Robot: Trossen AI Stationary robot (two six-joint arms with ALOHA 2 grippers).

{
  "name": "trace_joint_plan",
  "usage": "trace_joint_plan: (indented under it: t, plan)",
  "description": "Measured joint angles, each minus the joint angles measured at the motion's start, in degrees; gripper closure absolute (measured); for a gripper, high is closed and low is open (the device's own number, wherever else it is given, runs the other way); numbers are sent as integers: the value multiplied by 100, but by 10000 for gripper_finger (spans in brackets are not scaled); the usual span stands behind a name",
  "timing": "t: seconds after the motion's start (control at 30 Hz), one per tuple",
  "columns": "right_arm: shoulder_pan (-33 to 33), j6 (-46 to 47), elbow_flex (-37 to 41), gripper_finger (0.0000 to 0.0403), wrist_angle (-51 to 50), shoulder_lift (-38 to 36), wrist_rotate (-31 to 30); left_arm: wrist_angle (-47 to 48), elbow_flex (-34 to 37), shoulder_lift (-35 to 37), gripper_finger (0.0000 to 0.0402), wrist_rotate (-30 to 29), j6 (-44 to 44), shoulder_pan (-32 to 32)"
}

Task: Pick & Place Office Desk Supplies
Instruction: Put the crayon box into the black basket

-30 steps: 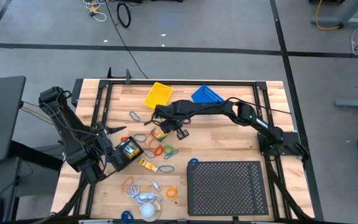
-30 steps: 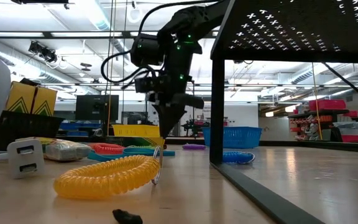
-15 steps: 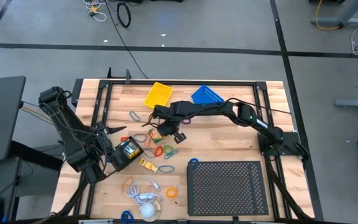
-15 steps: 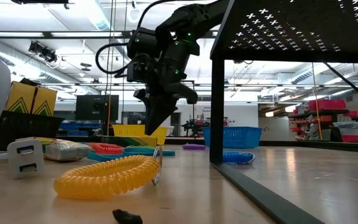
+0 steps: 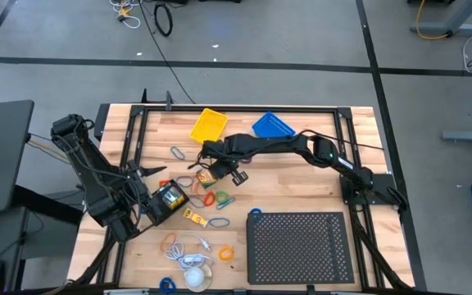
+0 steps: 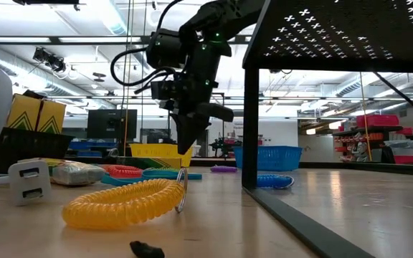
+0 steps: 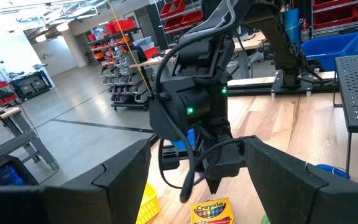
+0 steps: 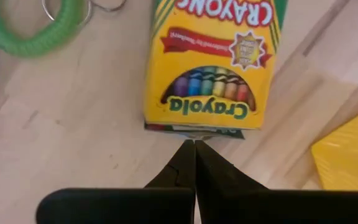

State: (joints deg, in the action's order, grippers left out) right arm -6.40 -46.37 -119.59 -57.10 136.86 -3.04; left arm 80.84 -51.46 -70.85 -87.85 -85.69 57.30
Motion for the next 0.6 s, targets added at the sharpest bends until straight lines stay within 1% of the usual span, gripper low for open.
trace_joint_plan:
  t: [0.2, 0.33, 0.43, 0.6]
  plan:
    - [-39, -381, -2, 403, 114, 71, 313, -1, 0, 0, 136, 0, -9, 0]
    - [-58, -487, -6, 403, 180, 145, 816, -2, 0, 0, 136, 2, -62, 0]
    - [-58, -515, -2, 403, 233, 179, 931, -2, 0, 0, 136, 14, -85, 0]
    - [-56, -605, -40, 403, 582, 199, 1431, -2, 0, 0, 136, 46, -90, 0]
